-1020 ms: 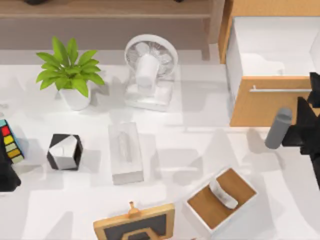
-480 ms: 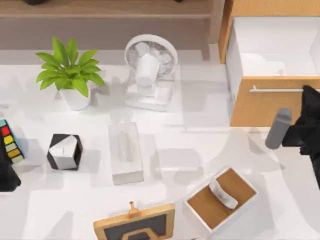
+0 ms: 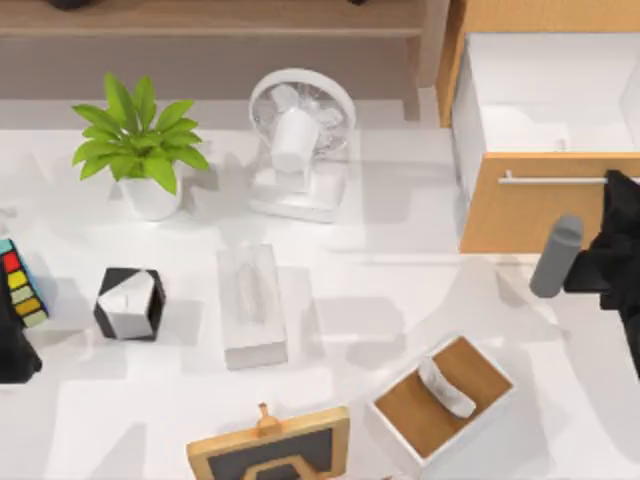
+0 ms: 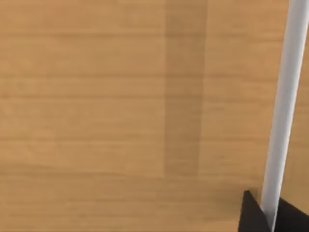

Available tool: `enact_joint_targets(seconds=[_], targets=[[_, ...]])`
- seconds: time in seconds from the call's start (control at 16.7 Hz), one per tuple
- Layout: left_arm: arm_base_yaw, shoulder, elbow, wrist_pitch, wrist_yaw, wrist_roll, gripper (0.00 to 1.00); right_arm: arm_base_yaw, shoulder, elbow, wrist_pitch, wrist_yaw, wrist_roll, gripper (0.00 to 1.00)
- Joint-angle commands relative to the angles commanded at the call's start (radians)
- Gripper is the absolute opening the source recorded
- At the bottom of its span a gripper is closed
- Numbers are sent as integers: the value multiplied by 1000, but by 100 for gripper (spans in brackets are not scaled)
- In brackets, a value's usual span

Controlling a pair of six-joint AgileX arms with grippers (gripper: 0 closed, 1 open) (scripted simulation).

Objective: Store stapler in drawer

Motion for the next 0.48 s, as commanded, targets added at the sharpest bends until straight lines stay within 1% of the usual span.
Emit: enact_joint_targets(seconds=[0.48], targets=[[0,0,0,0,0,0,100,-59,62,202,-138,-54,-1,0]])
